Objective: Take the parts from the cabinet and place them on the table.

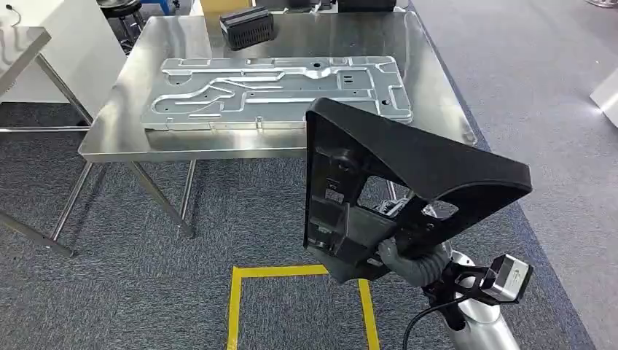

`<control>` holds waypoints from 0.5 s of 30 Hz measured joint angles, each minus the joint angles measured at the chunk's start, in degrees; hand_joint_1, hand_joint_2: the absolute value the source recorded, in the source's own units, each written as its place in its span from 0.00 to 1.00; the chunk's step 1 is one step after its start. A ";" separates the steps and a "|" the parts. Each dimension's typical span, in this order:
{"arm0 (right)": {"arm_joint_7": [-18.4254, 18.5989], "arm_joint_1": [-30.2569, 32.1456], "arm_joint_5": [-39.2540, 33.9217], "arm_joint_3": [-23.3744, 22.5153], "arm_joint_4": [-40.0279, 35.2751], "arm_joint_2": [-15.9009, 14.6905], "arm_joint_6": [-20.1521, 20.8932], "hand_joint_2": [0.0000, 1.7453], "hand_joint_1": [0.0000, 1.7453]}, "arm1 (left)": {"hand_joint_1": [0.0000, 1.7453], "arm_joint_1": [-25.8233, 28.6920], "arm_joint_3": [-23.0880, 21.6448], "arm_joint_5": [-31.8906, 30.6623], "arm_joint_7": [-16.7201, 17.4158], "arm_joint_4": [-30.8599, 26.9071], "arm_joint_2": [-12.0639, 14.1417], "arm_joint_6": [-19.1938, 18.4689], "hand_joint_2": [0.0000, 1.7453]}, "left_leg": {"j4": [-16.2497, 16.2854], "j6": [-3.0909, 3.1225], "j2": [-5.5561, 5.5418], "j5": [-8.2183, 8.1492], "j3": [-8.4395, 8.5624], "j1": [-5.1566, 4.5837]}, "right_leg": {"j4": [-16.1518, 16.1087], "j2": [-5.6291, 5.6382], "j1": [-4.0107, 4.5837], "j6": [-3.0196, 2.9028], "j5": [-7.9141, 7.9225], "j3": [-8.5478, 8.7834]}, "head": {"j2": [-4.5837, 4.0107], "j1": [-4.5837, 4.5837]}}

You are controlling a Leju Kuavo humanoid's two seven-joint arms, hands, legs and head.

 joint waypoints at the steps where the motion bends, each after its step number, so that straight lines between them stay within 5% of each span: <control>1: 0.00 -0.07 0.02 -0.04 -0.02 0.00 -0.02 1.00 0.99 | 0.00 -0.11 0.00 -0.11 -0.07 0.00 0.00 0.00 0.00 | -0.22 0.31 -0.05 -0.07 0.26 -0.09 | 1.67 0.51 -0.02 0.14 -0.99 -0.64 | 0.00 0.02; 4: -0.04 0.12 0.04 -0.13 0.05 0.09 0.02 1.00 0.99 | 0.00 -0.27 0.00 -0.50 -0.13 0.00 0.00 -0.02 0.00 | -0.17 0.98 -0.12 -0.38 0.39 -0.28 | 15.06 0.91 -0.17 0.43 -6.94 -7.90 | 0.00 0.02; 5: -0.04 0.21 0.07 -0.17 0.11 0.09 0.02 1.00 0.99 | 0.00 -0.18 0.00 -0.50 -0.13 0.00 0.00 -0.04 0.00 | -0.14 0.98 -0.26 -0.49 0.46 -0.31 | 17.99 0.91 -0.18 0.50 -7.21 -9.85 | 0.00 0.02; 7: -0.04 0.22 0.07 -0.33 0.22 0.11 0.02 1.00 0.99 | 0.00 -0.07 0.00 -0.55 -0.13 0.00 0.00 -0.04 0.00 | -0.11 0.85 -0.55 -0.85 0.93 -0.32 | 15.06 0.90 -0.19 0.49 -3.59 -9.28 | 0.00 0.02; 9: -0.04 0.16 0.07 -0.46 0.20 0.11 0.02 1.00 0.99 | 0.00 -0.16 0.00 -0.57 -0.15 0.00 -0.02 -0.09 0.00 | 0.07 0.56 -0.92 -1.50 1.81 -0.32 | 4.26 0.96 -0.17 0.05 2.69 -4.41 | 0.00 0.02; 11: -0.04 0.05 0.07 -0.55 0.22 0.15 0.02 1.00 0.99 | 0.00 -0.28 0.00 -0.57 -0.18 0.00 -0.02 -0.09 0.00 | 0.61 -0.12 -1.09 -2.09 1.63 -0.68 | -0.01 1.20 0.22 -0.50 2.72 -2.68 | 0.00 0.02; 14: -0.04 0.03 0.04 -0.59 0.22 0.24 0.02 1.00 0.99 | 0.00 -0.18 0.00 -0.59 -0.20 0.00 -0.04 -0.09 0.00 | 0.11 -0.86 -1.10 -2.26 1.70 -0.40 | 0.16 1.22 0.39 -1.16 2.44 -2.82 | 0.00 0.02; 15: -0.04 0.03 0.04 -0.63 0.20 0.24 0.04 1.00 0.99 | 0.00 -0.23 0.00 -0.57 -0.22 -0.04 0.07 -0.09 0.00 | 0.41 -1.28 -1.06 -2.78 1.66 -0.48 | -0.52 1.14 -0.19 -1.58 2.62 -2.28 | 0.00 0.02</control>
